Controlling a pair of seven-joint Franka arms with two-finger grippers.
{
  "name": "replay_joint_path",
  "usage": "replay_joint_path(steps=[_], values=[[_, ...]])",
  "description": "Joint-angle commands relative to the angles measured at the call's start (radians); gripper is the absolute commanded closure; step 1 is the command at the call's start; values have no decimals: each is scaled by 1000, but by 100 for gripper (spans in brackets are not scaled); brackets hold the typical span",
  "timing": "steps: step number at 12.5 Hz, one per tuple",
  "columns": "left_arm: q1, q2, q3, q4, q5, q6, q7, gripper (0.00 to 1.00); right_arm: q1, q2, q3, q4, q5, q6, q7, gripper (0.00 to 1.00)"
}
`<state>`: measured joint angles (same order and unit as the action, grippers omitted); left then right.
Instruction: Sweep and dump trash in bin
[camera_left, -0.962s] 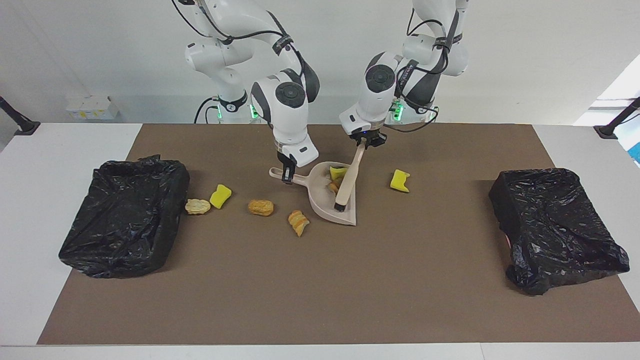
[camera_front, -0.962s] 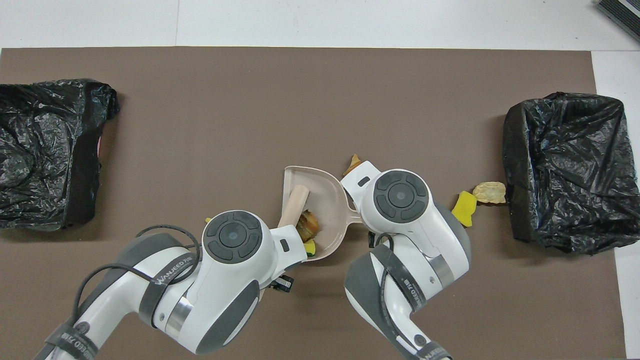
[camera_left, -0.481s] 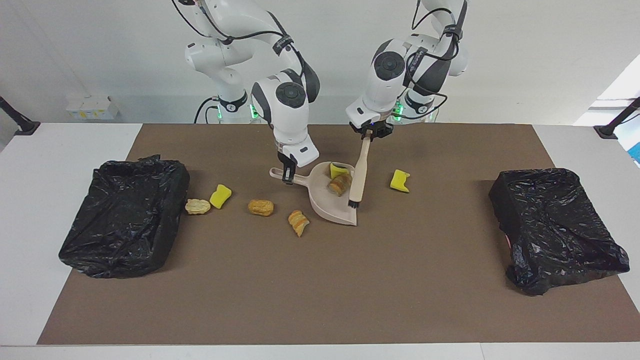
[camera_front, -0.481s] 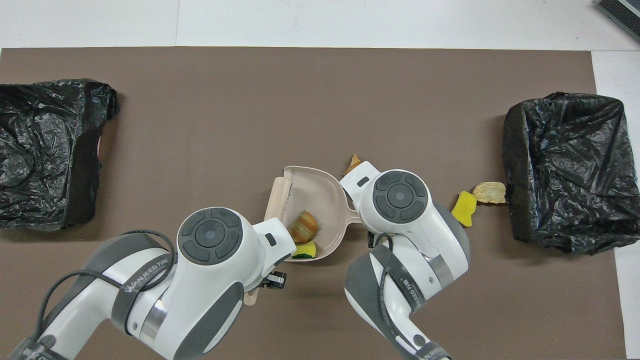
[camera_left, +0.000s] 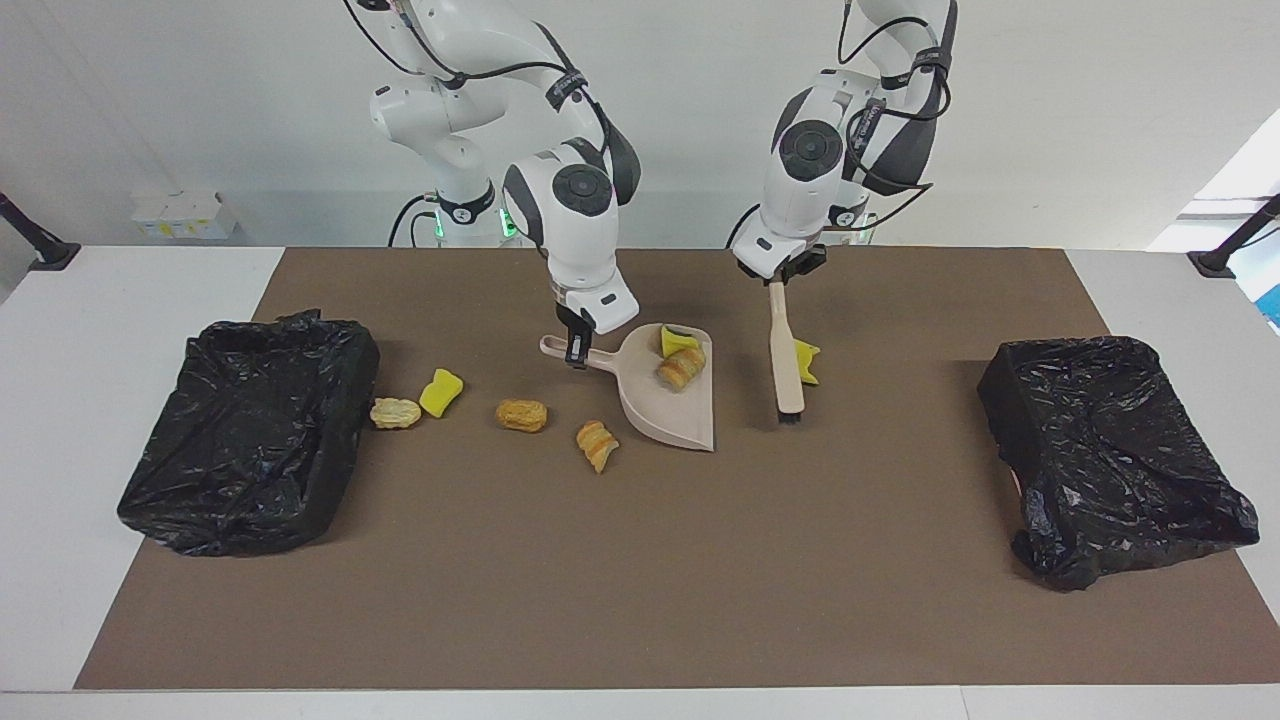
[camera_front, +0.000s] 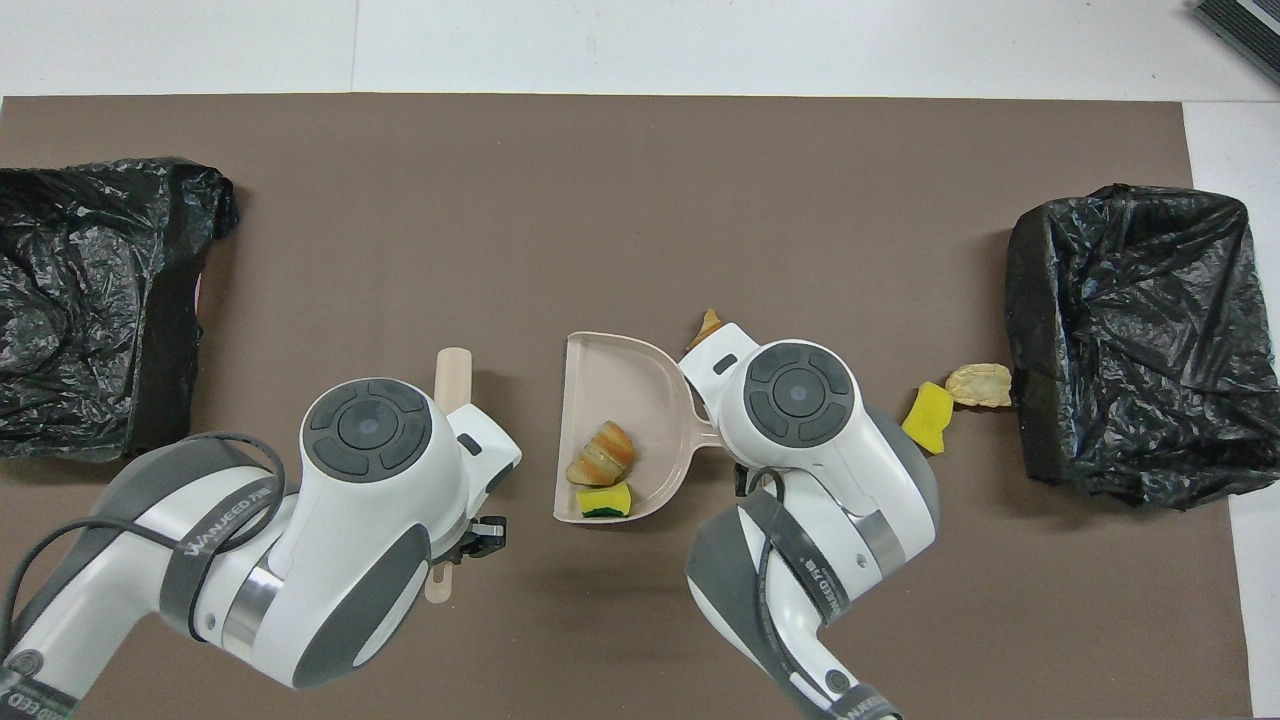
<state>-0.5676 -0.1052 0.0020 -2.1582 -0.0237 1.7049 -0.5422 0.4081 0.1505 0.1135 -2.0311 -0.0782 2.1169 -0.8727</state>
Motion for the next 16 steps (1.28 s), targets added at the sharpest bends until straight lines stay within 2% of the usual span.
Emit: replay_joint_path(steps=[1,5,8,12,16], values=[[22,-51,-5,-31,74,-103,-68,100,0,0,5,-11,9,21,1,100],[35,-126,-7,-133,102,-120,-143,100,0,-2,5,-11,6,23,1,100],[31,-192,-10,-241,102,-18,-142,100,1,-2,5,-12,3,23,3,100],[-15,-182,-14,-279,55,103,-136,100,2,-2,5,-12,3,25,3,100],[-41,-137,-14,-269,-140,247,-10,100,8,1,5,-12,3,28,9,100]])
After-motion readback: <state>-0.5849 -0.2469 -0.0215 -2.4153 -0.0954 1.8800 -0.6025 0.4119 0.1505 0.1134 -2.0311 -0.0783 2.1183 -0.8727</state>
